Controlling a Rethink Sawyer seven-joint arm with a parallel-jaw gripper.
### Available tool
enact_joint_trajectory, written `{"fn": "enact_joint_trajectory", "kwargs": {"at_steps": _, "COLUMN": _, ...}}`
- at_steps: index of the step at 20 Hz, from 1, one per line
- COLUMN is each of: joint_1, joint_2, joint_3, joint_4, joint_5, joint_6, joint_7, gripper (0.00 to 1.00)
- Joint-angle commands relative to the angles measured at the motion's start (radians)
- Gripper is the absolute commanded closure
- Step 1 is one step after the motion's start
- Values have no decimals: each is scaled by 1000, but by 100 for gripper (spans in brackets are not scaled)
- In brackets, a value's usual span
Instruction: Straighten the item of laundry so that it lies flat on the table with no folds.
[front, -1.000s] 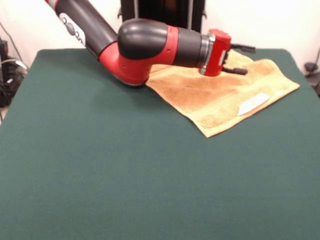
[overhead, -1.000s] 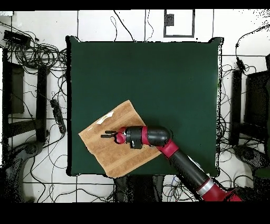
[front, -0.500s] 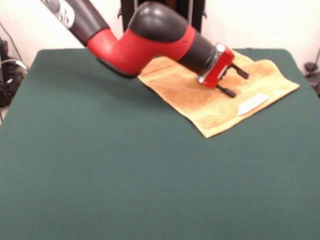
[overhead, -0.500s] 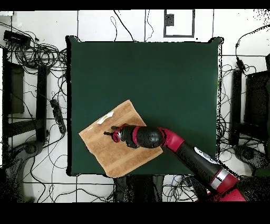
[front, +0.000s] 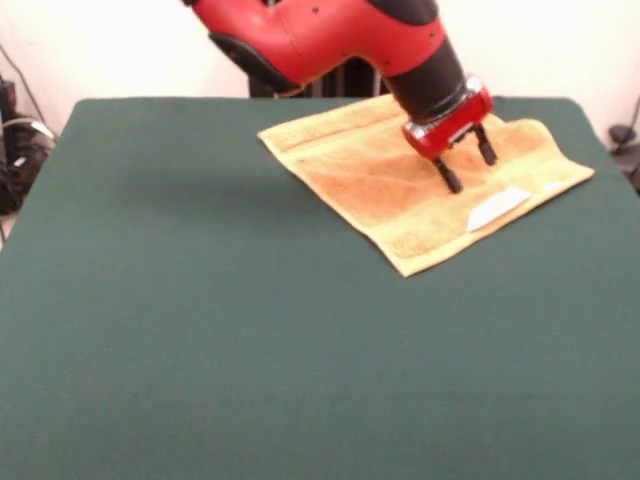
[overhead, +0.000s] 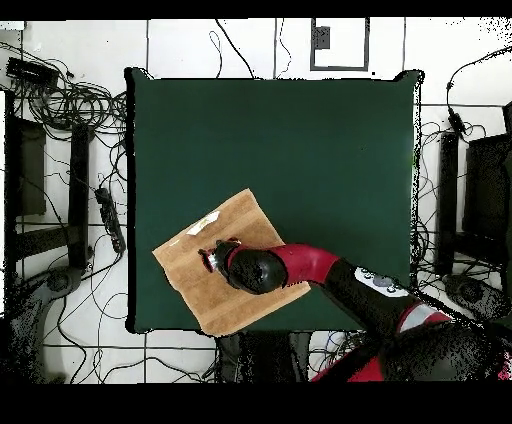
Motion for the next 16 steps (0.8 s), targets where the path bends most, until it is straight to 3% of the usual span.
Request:
{"fn": "enact_joint_trajectory", "kwargs": {"at_steps": 1, "joint_1": 58, "joint_2": -180, "joint_3": -238, "joint_4": -29, "joint_5": 105, "joint_6": -26, "joint_7": 323, "gripper": 0}}
{"fn": "enact_joint_trajectory", "kwargs": {"at_steps": 9, "joint_1": 182, "joint_2": -340, "joint_3": -350, "joint_4": 61, "joint_5": 211, "joint_6": -4, "joint_7": 394, "gripper": 0}}
{"fn": "enact_joint_trajectory", "kwargs": {"at_steps": 16, "joint_1": 217, "joint_2": -378, "joint_3": -382, "joint_4": 92, "joint_5": 287, "joint_6": -8, "joint_7": 383, "gripper": 0}}
